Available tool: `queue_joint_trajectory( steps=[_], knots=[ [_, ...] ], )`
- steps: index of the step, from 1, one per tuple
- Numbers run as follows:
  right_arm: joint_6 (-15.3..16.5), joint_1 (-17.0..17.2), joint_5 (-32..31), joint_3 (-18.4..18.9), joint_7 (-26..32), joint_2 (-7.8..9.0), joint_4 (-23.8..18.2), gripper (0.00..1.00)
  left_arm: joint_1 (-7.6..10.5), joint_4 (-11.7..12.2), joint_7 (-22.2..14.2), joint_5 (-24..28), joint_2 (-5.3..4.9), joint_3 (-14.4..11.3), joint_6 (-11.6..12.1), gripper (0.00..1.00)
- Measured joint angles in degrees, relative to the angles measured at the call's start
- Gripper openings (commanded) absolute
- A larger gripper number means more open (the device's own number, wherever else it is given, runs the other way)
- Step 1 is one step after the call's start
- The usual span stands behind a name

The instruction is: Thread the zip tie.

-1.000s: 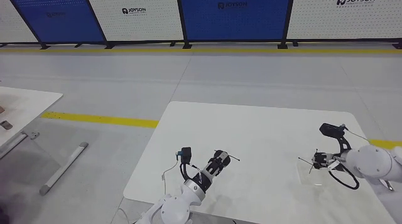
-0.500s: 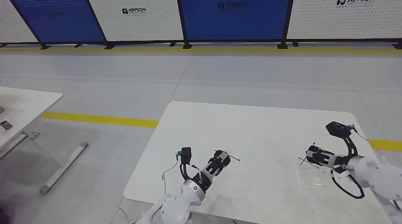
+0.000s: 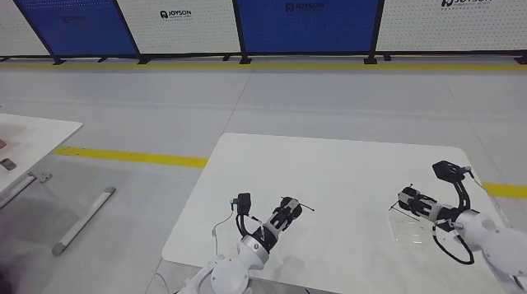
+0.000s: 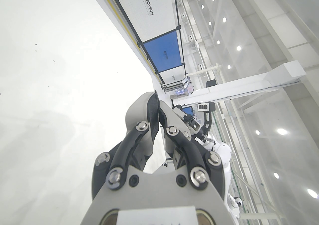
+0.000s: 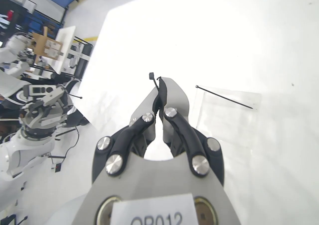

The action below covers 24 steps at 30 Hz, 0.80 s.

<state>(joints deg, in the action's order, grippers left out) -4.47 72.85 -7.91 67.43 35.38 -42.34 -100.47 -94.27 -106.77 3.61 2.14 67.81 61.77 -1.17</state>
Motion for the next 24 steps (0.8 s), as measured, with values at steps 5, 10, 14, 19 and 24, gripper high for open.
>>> queue_joint_trajectory(
  steps=[5,10,14,19,24],
  knots=[
    [-1.5,8.6,-4.0,1.1,-9.6,0.04,-6.7,0.0,0.0,0.0,0.0,0.0,0.0,0.0,0.0,0.0],
    [0.4,12.8,-3.7,2.1,-14.6,-0.27,-8.8,0.0,0.0,0.0,0.0,0.0,0.0,0.0,0.0,0.0],
    [0.5,12.8,-3.7,2.1,-14.5,-0.27,-8.7,0.0,0.0,0.0,0.0,0.0,0.0,0.0,0.0,0.0],
    [0.5,12.8,-3.7,2.0,-14.5,-0.27,-8.7,0.0,0.0,0.0,0.0,0.0,0.0,0.0,0.0,0.0],
    [0.5,12.8,-3.7,2.0,-14.5,-0.27,-8.7,0.0,0.0,0.0,0.0,0.0,0.0,0.0,0.0,0.0]
  ],
)
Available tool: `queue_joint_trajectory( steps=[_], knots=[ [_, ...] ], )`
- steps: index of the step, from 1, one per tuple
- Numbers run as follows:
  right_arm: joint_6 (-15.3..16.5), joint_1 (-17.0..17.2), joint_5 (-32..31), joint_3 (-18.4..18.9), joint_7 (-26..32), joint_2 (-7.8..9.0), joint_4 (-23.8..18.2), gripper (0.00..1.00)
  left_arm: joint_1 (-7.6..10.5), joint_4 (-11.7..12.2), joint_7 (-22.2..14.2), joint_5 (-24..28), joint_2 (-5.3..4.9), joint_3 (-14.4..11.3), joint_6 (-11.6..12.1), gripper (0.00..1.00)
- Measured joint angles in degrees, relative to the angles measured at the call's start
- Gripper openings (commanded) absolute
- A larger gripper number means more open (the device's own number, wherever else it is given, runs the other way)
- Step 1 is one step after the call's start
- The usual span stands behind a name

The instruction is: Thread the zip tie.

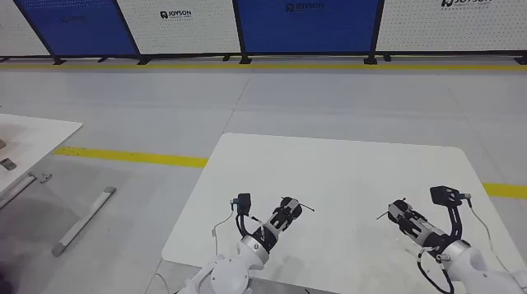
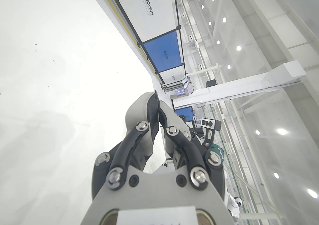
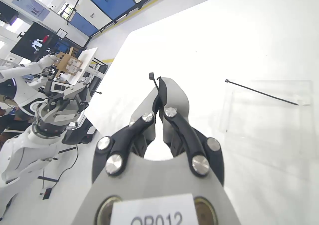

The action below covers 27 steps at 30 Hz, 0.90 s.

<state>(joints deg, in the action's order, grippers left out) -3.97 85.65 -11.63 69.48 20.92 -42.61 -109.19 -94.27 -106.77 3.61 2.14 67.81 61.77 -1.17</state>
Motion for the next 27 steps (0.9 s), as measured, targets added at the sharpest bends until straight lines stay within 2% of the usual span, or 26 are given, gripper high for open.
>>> queue_joint_trajectory(
  steps=[5,13,16,19,27],
  knots=[
    [0.3,0.5,0.2,-0.2,-1.9,-0.33,0.9,0.0,0.0,0.0,0.0,0.0,0.0,0.0,0.0,0.0],
    [5.9,5.7,-0.1,-1.7,-19.4,-2.17,1.8,0.0,0.0,0.0,0.0,0.0,0.0,0.0,0.0,0.0],
    [7.1,6.2,-1.0,-3.6,-23.0,-2.99,1.5,0.0,0.0,0.0,0.0,0.0,0.0,0.0,0.0,0.0],
    [7.1,5.2,-1.8,-5.0,-23.7,-3.58,1.8,0.0,0.0,0.0,0.0,0.0,0.0,0.0,0.0,0.0],
    [7.1,5.2,-1.7,-4.9,-23.7,-3.56,1.8,0.0,0.16,-0.1,-0.1,-0.1,0.01,-0.1,0.1,0.0]
  ],
)
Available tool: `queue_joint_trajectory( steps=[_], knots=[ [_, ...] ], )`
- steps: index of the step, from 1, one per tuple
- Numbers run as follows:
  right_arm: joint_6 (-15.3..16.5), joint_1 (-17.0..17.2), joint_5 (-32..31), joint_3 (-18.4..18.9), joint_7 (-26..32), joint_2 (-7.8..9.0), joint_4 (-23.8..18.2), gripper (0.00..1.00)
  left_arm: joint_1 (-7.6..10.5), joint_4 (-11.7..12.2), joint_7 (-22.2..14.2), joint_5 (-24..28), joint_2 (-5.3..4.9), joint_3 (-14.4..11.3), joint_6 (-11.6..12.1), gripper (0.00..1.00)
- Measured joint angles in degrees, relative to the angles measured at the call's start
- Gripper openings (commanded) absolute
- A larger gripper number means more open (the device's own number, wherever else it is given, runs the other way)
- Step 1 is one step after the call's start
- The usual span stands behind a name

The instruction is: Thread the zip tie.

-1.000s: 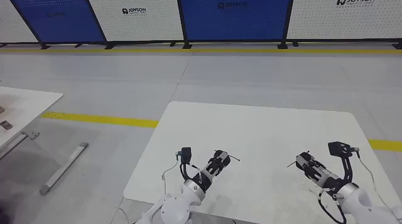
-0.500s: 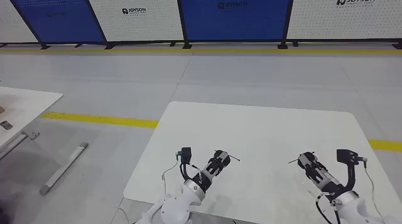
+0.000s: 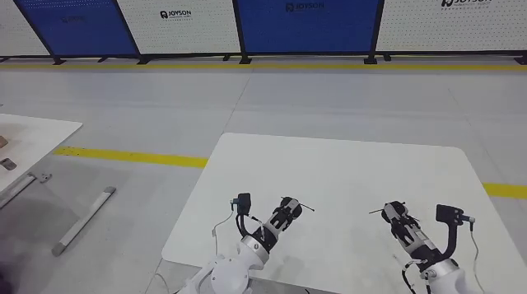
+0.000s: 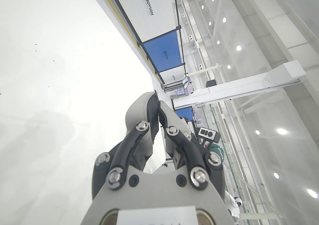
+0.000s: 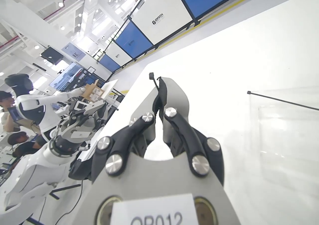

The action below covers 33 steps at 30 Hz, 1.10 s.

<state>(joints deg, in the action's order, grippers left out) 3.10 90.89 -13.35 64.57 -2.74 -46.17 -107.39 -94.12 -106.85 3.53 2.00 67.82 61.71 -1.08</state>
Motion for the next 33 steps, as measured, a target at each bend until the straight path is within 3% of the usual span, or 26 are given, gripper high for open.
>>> queue_joint_trajectory(
  steps=[6,10,13,20,27,33],
  knots=[
    [0.0,0.0,0.0,0.0,0.0,0.0,0.0,0.0,2.17,-0.9,-1.9,-3.2,0.31,-2.3,-1.3,0.0],
    [0.0,0.0,0.0,0.0,0.0,0.0,0.0,0.0,4.28,0.8,-3.8,-5.9,0.68,-4.8,-3.5,0.0],
    [0.0,0.0,0.0,0.0,0.0,0.0,0.0,0.0,5.5,2.6,-3.8,-5.1,1.01,-5.6,-3.9,0.0],
    [0.6,0.0,0.1,-0.2,0.7,-0.17,-0.3,0.0,5.54,2.7,-3.6,-4.9,1.05,-5.6,-3.8,0.0],
    [7.7,-0.9,4.9,-2.1,5.0,-1.36,0.0,0.0,5.54,2.7,-3.6,-4.9,1.04,-5.6,-3.8,0.0],
    [5.2,-2.7,4.5,-4.8,5.5,-2.46,0.6,0.0,5.54,2.7,-3.6,-4.9,1.04,-5.6,-3.8,0.0]
  ],
)
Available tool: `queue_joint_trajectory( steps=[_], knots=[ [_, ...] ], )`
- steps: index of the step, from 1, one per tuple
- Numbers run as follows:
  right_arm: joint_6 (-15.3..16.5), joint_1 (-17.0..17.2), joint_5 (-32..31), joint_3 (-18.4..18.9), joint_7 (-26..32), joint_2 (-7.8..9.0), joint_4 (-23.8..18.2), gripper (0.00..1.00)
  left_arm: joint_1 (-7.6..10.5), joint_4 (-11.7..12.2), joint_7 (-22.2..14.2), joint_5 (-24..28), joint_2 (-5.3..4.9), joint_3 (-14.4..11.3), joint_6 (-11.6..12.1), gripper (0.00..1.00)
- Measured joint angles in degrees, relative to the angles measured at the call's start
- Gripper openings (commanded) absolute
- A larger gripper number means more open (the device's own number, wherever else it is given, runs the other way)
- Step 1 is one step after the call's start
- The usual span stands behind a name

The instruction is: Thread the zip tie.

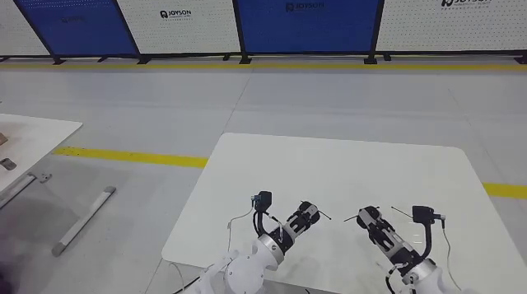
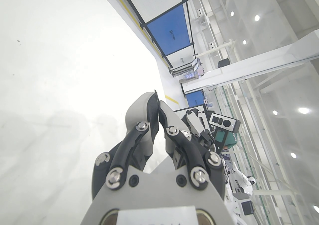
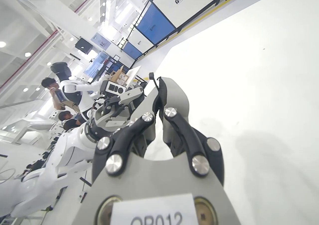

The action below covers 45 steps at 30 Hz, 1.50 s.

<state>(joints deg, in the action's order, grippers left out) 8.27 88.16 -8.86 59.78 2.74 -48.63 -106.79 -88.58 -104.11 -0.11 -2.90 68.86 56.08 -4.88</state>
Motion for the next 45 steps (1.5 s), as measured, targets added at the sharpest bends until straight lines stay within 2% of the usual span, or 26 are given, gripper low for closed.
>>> queue_joint_trajectory(
  steps=[6,9,11,21,25,27,30,40,45],
  knots=[
    [0.1,0.0,0.0,0.1,0.0,0.03,0.0,0.0,0.05,0.1,0.2,0.1,0.05,0.0,0.0,0.0],
    [0.1,0.0,0.0,0.1,0.0,0.03,0.0,0.0,0.36,0.9,4.0,-0.2,0.5,-0.5,0.0,0.0],
    [0.1,0.0,0.0,0.1,0.0,0.03,0.0,0.0,0.73,1.7,5.3,1.0,0.86,-1.3,0.4,0.0],
    [0.5,0.7,2.0,0.8,-1.5,-0.32,0.8,0.0,1.02,2.2,5.3,1.5,0.98,-1.4,0.5,0.0],
    [9.8,2.1,8.2,1.8,-0.5,-0.68,3.1,0.0,1.02,2.2,5.3,1.5,0.98,-1.4,0.5,0.0],
    [11.4,2.2,9.5,1.5,1.0,-0.9,3.5,0.0,1.02,2.2,5.3,1.5,0.98,-1.4,0.5,0.0],
    [11.2,1.0,11.1,0.3,3.8,-1.48,4.3,0.0,1.02,2.2,5.3,1.5,0.98,-1.4,0.5,0.0],
    [10.7,0.5,10.6,0.2,2.7,-1.74,5.2,0.0,1.02,2.2,5.3,1.5,0.98,-1.4,0.5,0.0],
    [8.8,0.6,8.4,-0.5,-0.7,-2.52,4.9,0.0,1.02,2.2,5.3,1.5,0.98,-1.4,0.5,0.0]
  ],
)
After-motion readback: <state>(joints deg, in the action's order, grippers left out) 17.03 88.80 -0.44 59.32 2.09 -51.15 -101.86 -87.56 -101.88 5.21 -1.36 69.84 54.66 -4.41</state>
